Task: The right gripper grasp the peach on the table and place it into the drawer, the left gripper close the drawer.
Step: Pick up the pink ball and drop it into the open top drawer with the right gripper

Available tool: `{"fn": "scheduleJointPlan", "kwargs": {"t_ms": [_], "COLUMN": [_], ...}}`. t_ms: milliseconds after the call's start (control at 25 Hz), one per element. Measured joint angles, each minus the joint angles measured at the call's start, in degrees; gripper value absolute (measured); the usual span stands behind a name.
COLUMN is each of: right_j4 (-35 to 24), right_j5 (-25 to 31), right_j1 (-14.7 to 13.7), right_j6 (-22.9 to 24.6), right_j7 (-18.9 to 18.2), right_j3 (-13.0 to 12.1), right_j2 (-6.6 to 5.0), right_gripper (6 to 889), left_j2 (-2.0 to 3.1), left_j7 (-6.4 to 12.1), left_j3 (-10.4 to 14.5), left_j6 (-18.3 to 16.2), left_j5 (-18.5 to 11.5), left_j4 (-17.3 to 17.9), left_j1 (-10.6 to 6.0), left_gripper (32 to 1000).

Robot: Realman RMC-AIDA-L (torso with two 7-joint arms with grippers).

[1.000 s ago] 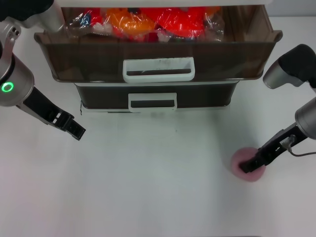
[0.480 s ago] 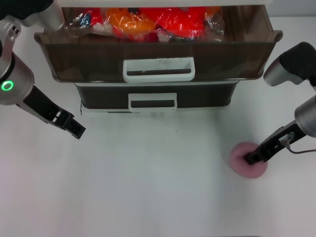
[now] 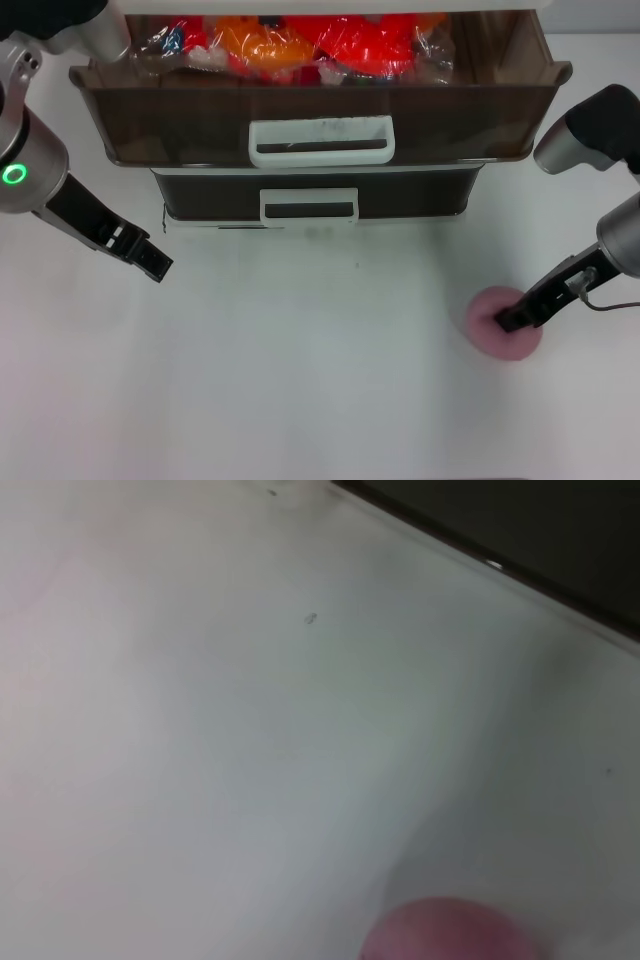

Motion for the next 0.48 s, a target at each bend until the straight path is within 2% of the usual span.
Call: {"fn": "scheduleJointPlan", "kwargs": {"t_ms": [160, 320, 400, 480], "right_j4": [-0.4, -4.99, -9.09, -13.83], "right_j5": [-0.05, -0.54, -1.22, -2.63], "right_j1": [-0.01, -0.56, -1.04, -1.48], "right_j6": [0.38, 3.6, 5.45, 7.26], "right_j7": [-0.03, -0.08, 0.41, 0.99], "right_j3": [0.0, 0.41, 1.82, 4.72], "right_j2": [-0.06, -0.11, -0.56, -1.43], "right_gripper": [156, 157, 157, 156], "left_j2": [0.0, 0.01, 0.05, 0.08], "left_j7": [0.08, 0.09, 0.09, 0.22], "left_j3": [-0.05, -0.11, -0.28, -0.38], "left_j6": [0.0, -0.07, -0.17, -0.24], "left_j5": [0.0, 0.07, 0.12, 0.3], "left_j4": [0.0, 0.0, 0.0, 0.0], "left_j1": [0.2, 0.32, 0.46, 0.77], "left_gripper": [877, 877, 877, 877]}}
